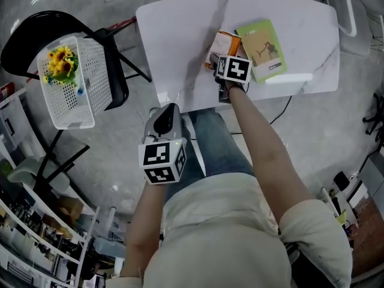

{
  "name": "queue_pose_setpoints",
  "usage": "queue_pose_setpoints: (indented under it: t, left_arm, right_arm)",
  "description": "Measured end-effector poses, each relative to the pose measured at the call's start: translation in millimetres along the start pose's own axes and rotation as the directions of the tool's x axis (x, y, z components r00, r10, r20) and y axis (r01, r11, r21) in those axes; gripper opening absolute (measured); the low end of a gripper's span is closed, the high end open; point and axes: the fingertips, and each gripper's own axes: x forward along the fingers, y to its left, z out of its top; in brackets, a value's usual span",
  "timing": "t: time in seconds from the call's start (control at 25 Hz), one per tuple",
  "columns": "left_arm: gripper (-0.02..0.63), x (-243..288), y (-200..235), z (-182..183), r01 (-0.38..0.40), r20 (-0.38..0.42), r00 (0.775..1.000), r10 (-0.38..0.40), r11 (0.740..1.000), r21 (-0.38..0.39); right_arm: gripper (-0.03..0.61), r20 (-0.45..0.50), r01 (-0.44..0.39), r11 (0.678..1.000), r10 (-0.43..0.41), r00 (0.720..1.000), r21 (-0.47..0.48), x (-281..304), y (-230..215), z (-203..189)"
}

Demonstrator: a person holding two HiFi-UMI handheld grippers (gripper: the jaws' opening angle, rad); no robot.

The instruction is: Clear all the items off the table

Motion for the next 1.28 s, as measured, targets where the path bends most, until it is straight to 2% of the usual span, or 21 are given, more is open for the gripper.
queue_pose_setpoints:
  t: [0.76, 1.28]
  left_arm:
    - [0.010, 2, 11, -24, -0.038, -0.014, 0.999, 0.037, 0.998, -0.049]
    - [0.009, -4, 4, -29, -0.044, 0.003, 0.999, 0.044, 0.998, -0.048]
  right_arm:
    - [0.445, -0.092, 0.001, 0.996, 0.008, 0.996, 0.090, 46, -1, -8]
    - [0.306, -0.087, 0.012, 0.996, -0.005, 0.996, 0.088, 35, -6, -7]
